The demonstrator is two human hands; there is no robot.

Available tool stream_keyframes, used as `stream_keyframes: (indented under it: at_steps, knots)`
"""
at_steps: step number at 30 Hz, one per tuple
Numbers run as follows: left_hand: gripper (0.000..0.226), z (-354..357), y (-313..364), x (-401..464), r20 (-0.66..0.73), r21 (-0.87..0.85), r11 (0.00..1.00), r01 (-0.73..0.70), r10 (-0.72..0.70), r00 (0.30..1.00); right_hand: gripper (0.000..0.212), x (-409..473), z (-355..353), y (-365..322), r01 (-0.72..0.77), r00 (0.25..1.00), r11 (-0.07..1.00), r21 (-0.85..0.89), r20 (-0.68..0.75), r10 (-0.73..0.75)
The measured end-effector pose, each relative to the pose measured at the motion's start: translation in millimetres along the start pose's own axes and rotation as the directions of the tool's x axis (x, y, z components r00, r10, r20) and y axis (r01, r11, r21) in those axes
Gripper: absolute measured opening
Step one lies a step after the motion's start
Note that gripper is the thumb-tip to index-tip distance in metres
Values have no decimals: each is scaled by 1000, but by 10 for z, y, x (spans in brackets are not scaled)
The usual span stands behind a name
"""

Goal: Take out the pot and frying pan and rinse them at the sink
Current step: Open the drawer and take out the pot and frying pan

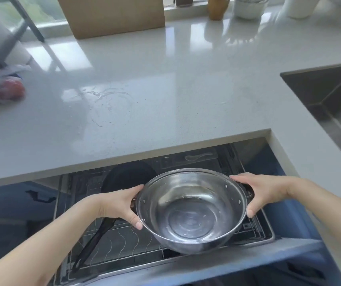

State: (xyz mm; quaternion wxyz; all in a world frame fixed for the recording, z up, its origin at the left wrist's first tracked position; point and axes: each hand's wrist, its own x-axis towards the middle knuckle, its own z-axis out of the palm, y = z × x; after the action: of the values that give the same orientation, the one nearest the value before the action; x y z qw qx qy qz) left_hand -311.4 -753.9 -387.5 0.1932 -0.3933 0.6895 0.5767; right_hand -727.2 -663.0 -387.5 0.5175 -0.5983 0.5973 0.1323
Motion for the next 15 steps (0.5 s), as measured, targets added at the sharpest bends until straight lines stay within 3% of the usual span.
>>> stream_keyframes:
  at_steps: [4,9,15]
  knots:
    - [101,79,354,-138,1,-13,999,-47,47,999,141,-442,-104,39,-2,999,999,45,-46,5]
    - [120,218,823,-175,5,16,993,-119,119,993,123,-1150,-257,164,10,993,999,51,-114,-4]
    - [114,115,1548,-98,16,68,956,-285,285,958,110,-2019,-570,279,11,977,993,114,-213,14]
